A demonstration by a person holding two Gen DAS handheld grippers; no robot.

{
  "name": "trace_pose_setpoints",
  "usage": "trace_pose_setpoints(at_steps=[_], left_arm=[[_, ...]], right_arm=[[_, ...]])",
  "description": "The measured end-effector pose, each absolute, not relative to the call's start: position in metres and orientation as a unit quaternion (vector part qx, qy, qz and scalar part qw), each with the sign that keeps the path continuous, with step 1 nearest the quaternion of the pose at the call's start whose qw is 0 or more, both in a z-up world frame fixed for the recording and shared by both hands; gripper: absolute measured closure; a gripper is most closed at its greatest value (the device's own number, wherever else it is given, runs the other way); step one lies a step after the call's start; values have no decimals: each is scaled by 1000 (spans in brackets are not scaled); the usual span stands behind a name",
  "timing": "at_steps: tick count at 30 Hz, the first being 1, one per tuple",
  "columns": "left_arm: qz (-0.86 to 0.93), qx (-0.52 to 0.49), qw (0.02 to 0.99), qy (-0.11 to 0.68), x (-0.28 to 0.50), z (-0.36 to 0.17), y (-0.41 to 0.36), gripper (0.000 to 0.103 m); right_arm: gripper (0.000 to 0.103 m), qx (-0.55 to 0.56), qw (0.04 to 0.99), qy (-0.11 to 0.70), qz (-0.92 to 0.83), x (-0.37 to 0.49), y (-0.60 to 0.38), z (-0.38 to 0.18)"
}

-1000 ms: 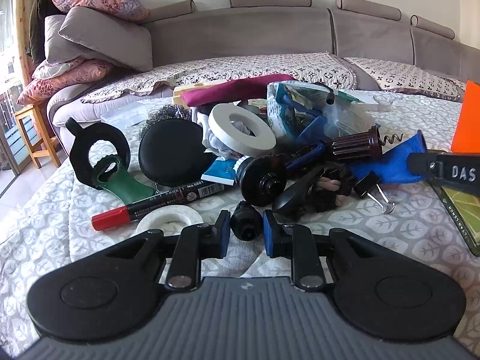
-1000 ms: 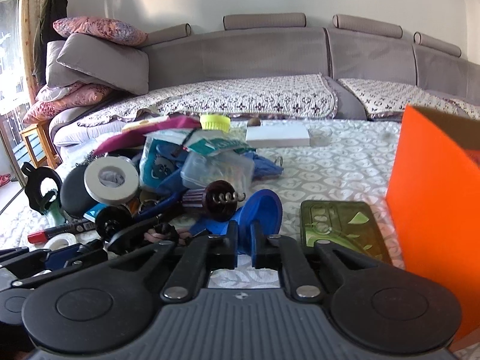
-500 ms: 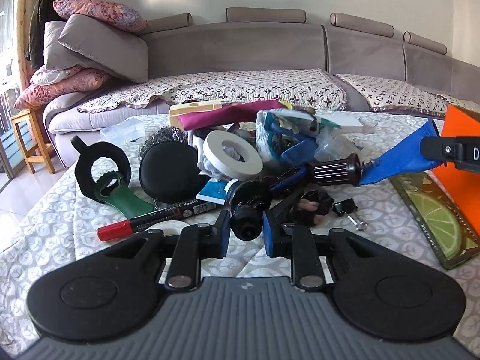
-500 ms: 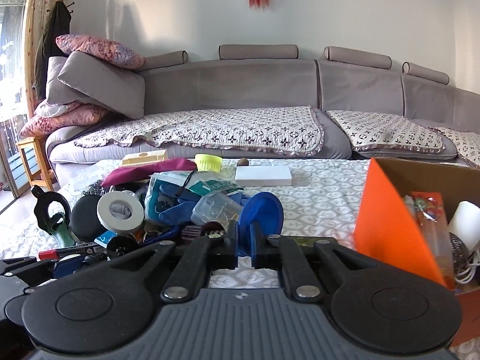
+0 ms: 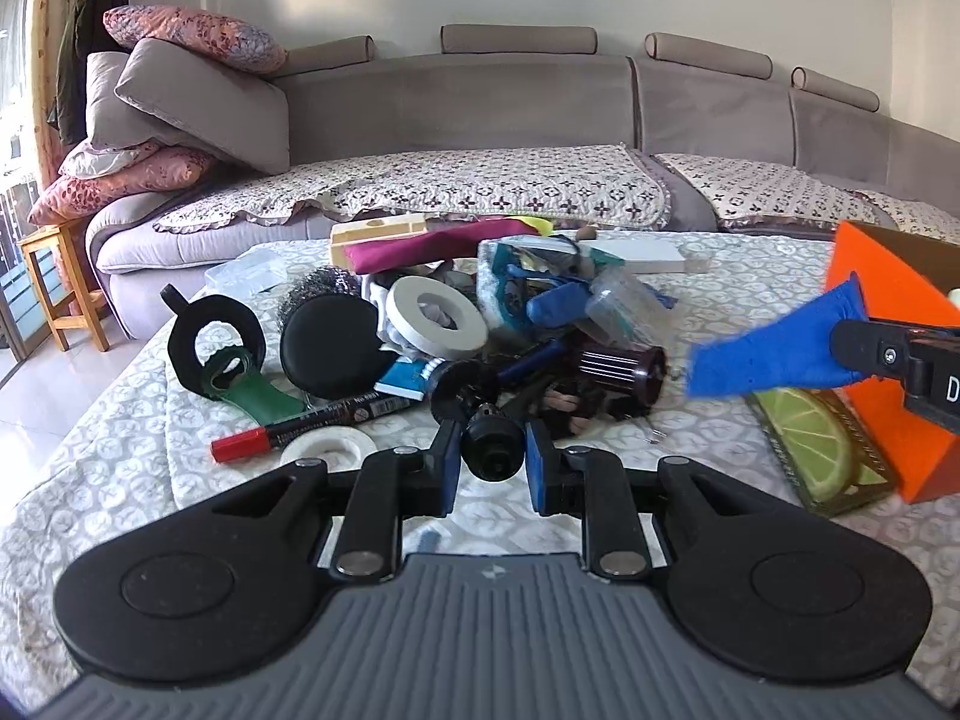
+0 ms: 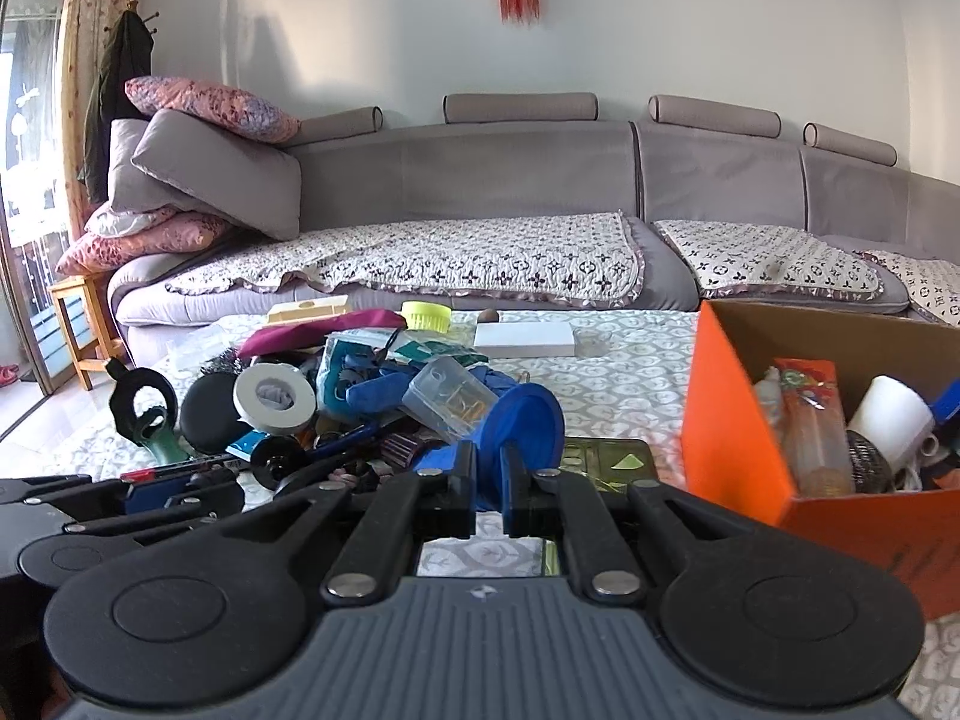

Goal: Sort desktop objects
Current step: 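Carry the black plug with left tool while right tool carries the blue cup to the orange box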

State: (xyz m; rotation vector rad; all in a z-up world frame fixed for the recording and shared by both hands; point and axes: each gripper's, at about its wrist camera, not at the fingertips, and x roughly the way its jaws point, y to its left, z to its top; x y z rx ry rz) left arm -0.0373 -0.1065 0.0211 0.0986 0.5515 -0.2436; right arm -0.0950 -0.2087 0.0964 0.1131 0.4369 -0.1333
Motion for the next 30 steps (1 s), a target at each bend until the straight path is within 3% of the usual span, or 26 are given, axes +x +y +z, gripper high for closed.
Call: trace_pose_setpoints(at_steps=[30], left_arm=[[-248,75,941,219,-135,60,-183,80]], right_arm=[[96,104,969,145,-170,-244,-258,110]])
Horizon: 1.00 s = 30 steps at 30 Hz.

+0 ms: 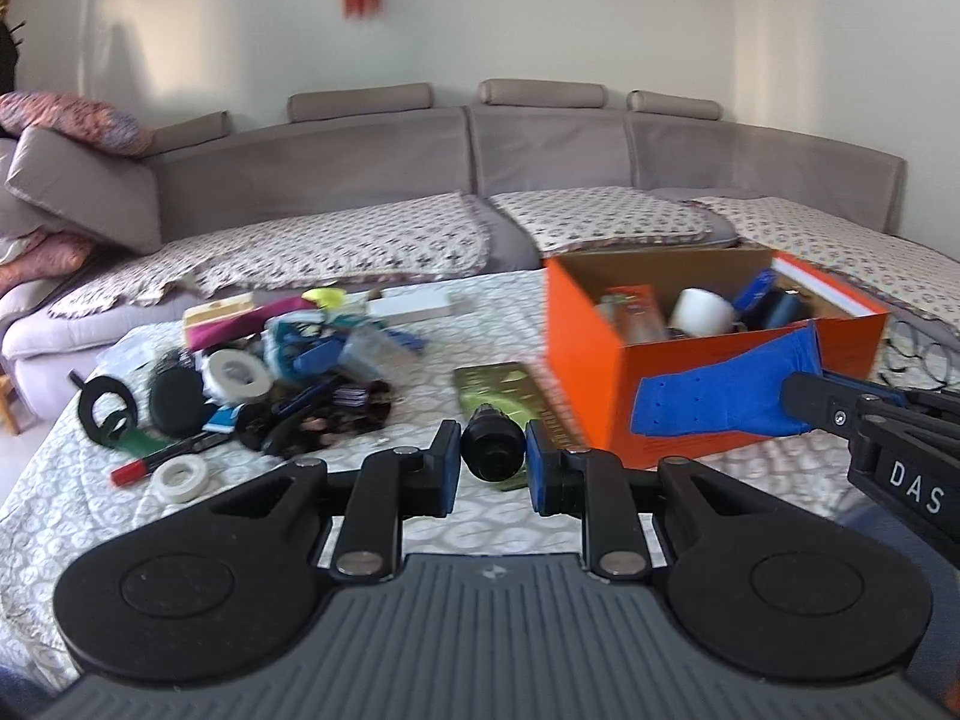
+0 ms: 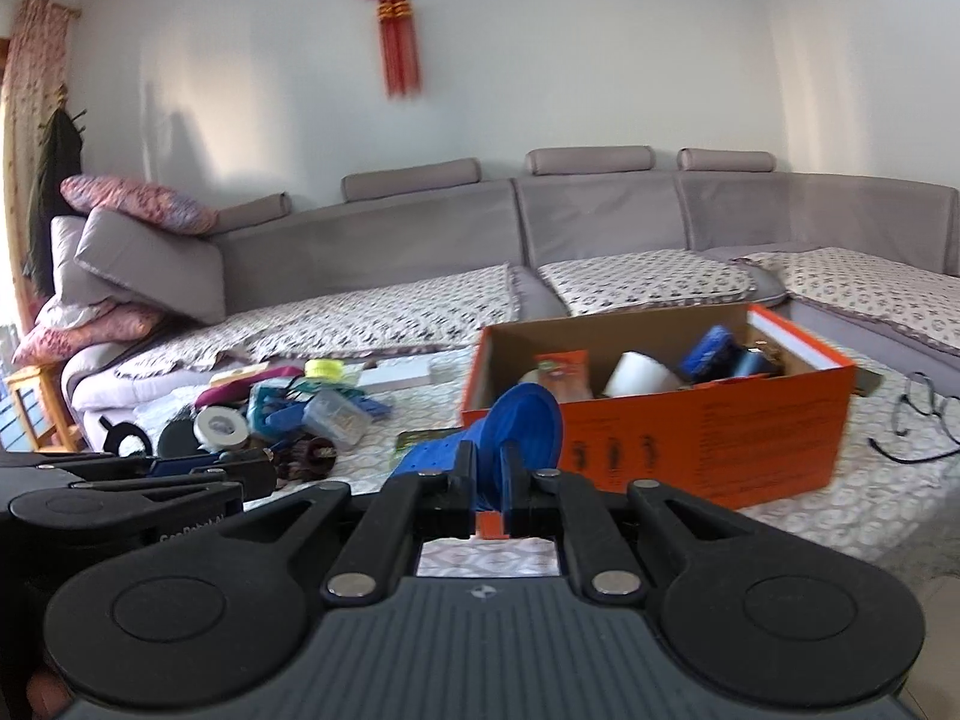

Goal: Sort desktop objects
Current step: 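Carry the black plug with left tool while right tool carries the blue cup to the orange box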

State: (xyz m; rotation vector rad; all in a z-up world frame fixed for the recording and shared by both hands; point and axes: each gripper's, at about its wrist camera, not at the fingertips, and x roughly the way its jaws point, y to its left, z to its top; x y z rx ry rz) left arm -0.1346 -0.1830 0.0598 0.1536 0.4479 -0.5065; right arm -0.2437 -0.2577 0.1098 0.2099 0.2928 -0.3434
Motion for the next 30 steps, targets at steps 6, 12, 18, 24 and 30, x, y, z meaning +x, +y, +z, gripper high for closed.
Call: trace_pose_setpoints(at_steps=[6,12,18,24,30], left_arm=[[-278,85,934,209,-144,65,-206,80],[-307,99,925,202,-151,68,-234,80],[-335,111,914,202,-158,69,-259,80],[-350,113,908,202,-155,72,-281,80],[-355,102,908,198,-145,78,-297,80]], right_arm=[[96,119,965,127,-198,-267,-278,111],[96,130,961,110,-218,-279,-299,112],[96,136,955,107,-240,-288,-323,111],[96,143,948,105,-262,-290,-348,112],[96,137,948,104,-268,-281,-365,118]])
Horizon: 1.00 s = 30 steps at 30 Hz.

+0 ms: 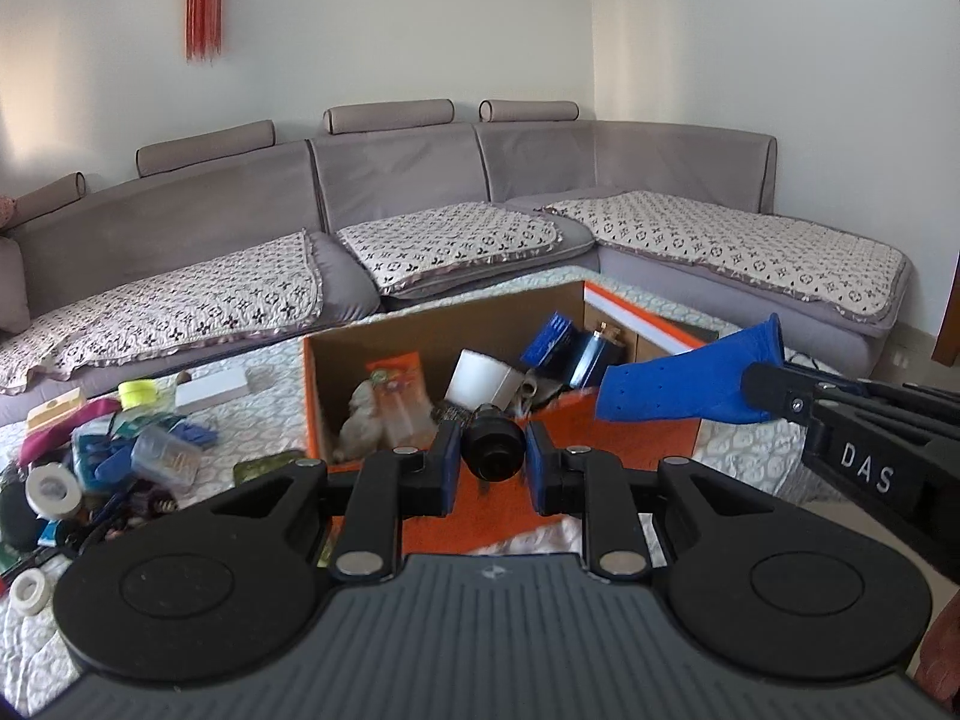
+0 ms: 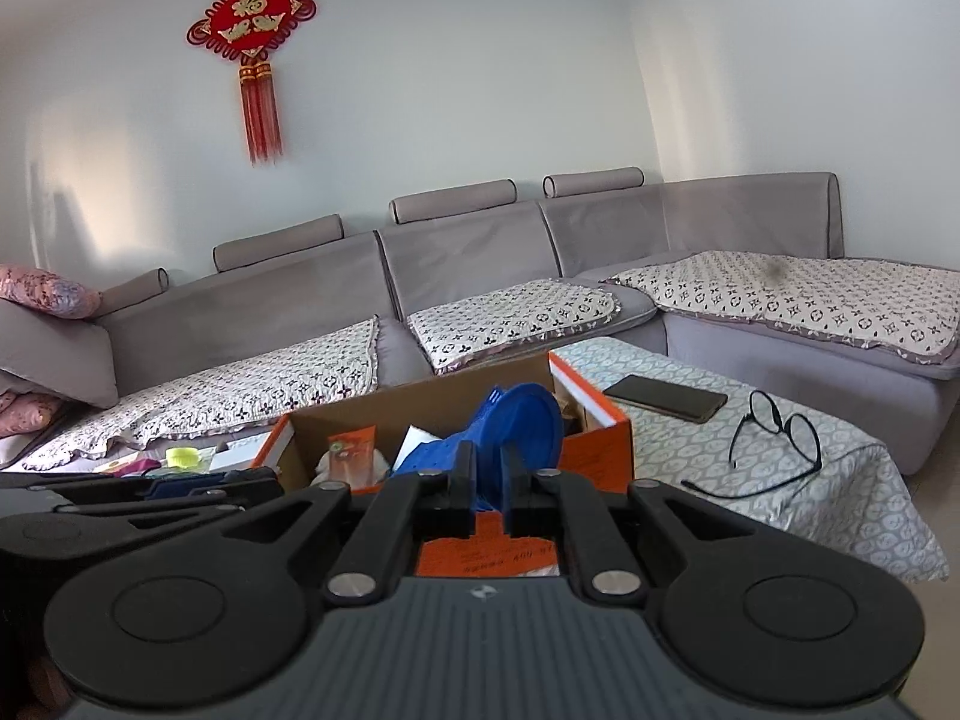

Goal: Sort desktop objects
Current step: 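Carry the black plug with left tool while right tool carries the blue cup to the orange box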

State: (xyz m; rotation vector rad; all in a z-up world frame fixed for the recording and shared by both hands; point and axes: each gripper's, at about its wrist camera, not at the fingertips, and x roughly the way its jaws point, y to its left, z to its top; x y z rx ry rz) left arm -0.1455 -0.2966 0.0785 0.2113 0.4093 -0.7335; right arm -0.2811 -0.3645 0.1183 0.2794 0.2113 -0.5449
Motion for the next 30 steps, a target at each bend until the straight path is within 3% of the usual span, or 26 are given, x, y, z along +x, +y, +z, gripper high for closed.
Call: trace_pose_setpoints(at_steps=[30], left_arm=[[-316,82,921,215,-74,77,-330,80]], right_arm=[[95,124,953,124,-246,-195,-409,123]])
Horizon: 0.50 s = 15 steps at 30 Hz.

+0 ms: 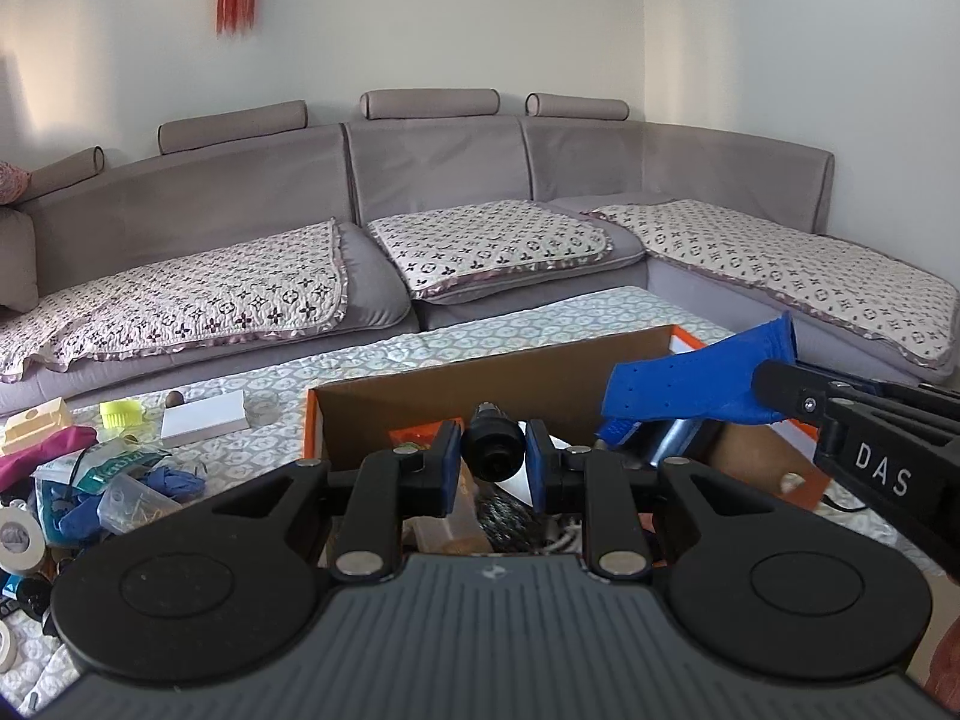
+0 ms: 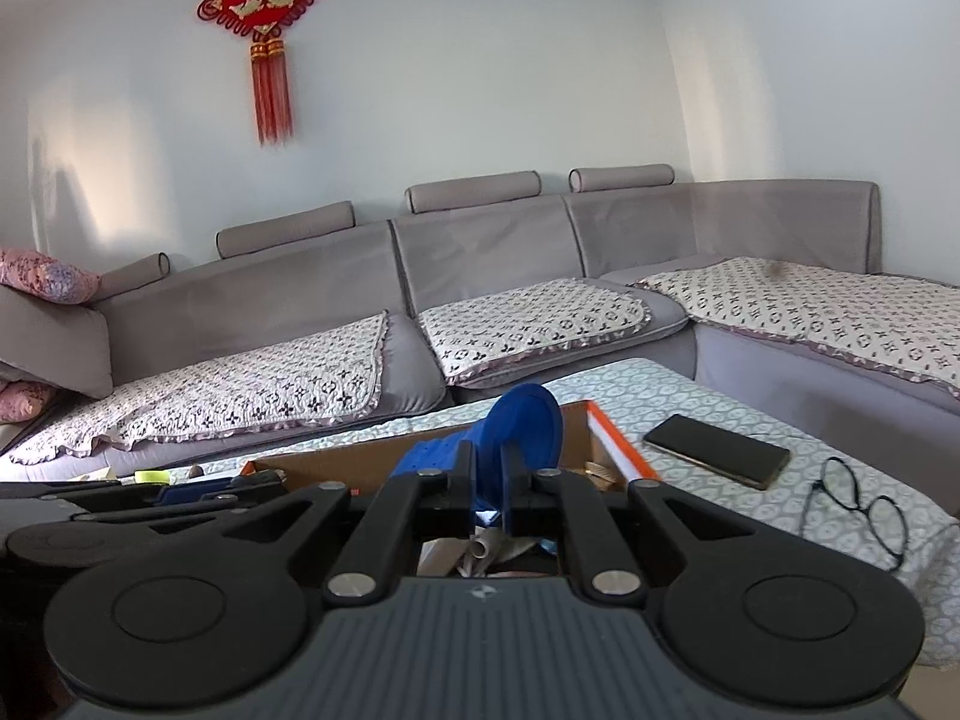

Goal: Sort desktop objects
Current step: 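Carry the black plug with left tool while right tool carries the blue cup to the orange box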

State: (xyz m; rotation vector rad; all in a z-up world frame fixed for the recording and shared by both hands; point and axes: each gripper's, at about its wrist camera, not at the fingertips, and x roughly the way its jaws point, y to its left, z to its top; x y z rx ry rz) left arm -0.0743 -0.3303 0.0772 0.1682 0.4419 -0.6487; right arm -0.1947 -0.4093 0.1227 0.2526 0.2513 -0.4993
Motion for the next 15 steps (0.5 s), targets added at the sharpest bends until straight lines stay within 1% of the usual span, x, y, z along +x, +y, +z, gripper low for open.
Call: trace_pose_setpoints(at_steps=[15], left_arm=[[-299,87,922,232,-53,68,-332,80]], right_arm=[[95,128,956,144,-222,-148,-421,110]])
